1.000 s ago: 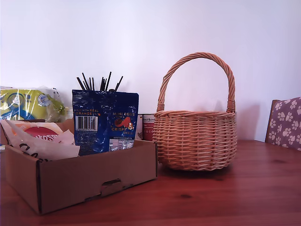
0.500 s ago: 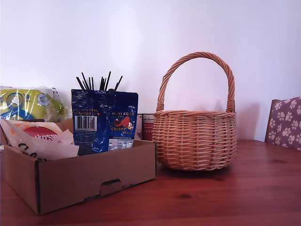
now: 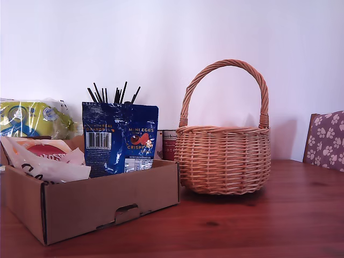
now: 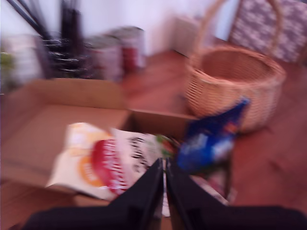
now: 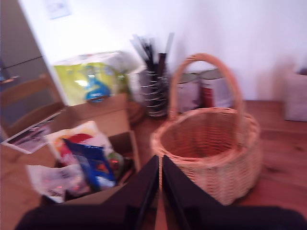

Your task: Move the bags of Easter eggs from the cardboard box on the left into the woven basket on the right side.

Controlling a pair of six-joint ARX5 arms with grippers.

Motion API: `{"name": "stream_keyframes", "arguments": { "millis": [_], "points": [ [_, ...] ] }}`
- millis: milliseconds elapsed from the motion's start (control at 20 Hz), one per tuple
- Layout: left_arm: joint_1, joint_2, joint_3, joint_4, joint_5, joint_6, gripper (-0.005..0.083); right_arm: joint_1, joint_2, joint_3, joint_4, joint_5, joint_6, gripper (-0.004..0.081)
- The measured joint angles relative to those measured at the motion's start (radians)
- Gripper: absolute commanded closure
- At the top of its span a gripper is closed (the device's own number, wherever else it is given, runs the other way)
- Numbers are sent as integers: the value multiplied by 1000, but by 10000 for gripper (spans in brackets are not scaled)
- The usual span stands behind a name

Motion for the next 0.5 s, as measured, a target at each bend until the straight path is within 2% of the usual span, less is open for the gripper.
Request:
{"name": "stream_keyframes", "arguments": {
  "millis": [50,150,200,250,400,500],
  "points": [
    [-25,69,51,-14,32,58,645,12,21,9,2,-2,0,782],
    [-84,208,149,-34,72,167,203,27,67,12,2,-3,0,782],
    [-113,272,187,-34,64,210,43,30,90,12,0,-3,0,782],
    [-144,337,215,-38,31,252,-26,37,107,12,-2,-3,0,782],
    [-236,499,276,-66,-93,393,-17,49,130,12,-3,-3,0,782],
    [-282,581,334,-71,-138,458,-17,53,139,12,-2,-3,0,782]
  ]
}}
